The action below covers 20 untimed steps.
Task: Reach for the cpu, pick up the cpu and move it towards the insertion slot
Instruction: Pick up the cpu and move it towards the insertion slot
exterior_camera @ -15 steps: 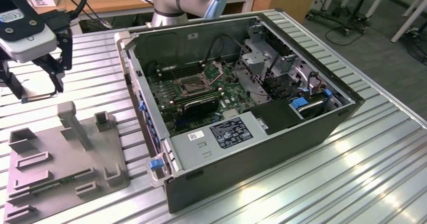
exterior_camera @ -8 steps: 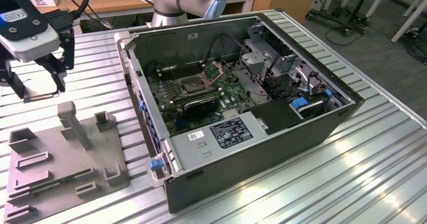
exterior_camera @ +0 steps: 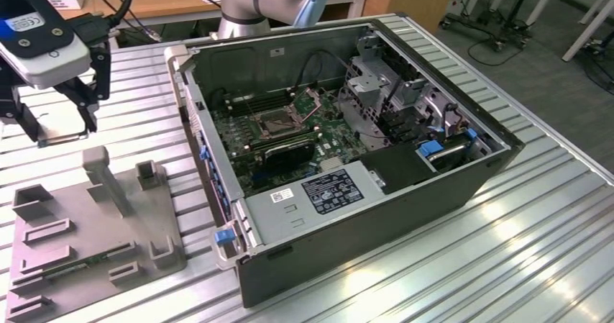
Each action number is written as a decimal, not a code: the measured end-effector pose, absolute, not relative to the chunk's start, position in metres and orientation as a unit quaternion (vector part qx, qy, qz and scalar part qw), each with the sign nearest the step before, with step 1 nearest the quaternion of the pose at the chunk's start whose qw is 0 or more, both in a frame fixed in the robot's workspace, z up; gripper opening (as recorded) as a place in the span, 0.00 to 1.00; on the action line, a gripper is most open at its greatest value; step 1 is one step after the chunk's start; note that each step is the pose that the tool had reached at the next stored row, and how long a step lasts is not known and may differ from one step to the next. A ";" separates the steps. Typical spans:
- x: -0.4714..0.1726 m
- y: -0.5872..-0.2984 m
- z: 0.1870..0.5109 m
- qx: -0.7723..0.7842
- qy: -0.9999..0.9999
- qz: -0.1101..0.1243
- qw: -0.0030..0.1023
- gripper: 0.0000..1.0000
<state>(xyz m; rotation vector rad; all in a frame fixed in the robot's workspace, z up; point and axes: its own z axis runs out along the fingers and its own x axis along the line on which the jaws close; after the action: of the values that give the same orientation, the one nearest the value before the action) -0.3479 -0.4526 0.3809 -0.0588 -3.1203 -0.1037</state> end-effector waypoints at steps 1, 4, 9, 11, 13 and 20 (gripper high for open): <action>-0.348 -0.453 0.381 -0.019 -0.999 -0.033 0.009 0.55; -0.346 -0.453 0.381 -0.019 -0.999 -0.033 0.010 0.55; -0.343 -0.453 0.381 -0.019 -0.999 -0.033 0.010 0.55; -0.342 -0.453 0.381 -0.019 -0.999 -0.033 0.010 0.55; -0.341 -0.453 0.381 -0.019 -0.999 -0.033 0.010 0.55; -0.335 -0.453 0.381 -0.019 -0.999 -0.033 0.010 0.55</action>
<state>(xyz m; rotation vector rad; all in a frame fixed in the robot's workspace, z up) -0.3355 -0.4526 0.3810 -0.0588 -3.1202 -0.1037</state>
